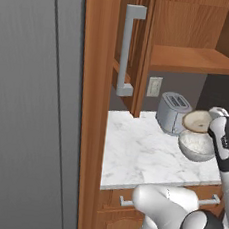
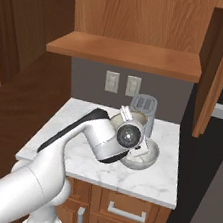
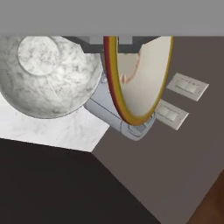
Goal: Pick up the bowls on the counter and stack them on top of one another in the open cabinet. Place the smaller bowl on top of the larger bowl.
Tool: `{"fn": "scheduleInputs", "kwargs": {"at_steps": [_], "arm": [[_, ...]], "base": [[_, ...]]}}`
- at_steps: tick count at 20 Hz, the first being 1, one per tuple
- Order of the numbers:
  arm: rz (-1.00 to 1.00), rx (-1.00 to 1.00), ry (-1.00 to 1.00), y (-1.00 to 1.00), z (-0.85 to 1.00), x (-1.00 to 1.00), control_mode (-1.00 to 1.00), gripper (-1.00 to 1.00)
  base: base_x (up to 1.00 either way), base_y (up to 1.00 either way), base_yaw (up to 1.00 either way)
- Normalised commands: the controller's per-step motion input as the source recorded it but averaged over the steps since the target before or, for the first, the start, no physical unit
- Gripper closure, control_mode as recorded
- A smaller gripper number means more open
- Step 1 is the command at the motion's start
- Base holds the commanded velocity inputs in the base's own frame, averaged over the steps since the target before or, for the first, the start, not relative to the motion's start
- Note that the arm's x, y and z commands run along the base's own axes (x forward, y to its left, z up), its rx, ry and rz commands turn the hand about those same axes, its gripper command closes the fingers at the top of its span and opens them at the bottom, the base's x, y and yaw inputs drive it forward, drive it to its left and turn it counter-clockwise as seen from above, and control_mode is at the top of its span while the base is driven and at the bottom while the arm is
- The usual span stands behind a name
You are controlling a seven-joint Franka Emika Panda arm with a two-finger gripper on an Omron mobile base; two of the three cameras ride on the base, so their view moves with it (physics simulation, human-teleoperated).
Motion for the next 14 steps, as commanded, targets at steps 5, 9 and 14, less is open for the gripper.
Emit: {"fn": "scheduleInputs", "kwargs": {"at_steps": [5, 9, 14], "arm": [[-0.02, 0.13, 0.00, -0.32, -0.18, 0.00, -1.00, 1.00], [-0.01, 0.09, 0.00, -0.23, -0.15, 0.00, -1.00, 1.00], [0.00, 0.00, 0.00, 0.00, -0.06, 0.00, -1.00, 1.00]], "base": [[0.00, 0.00, 0.00], [0.00, 0.00, 0.00], [0.00, 0.00, 0.00]]}}
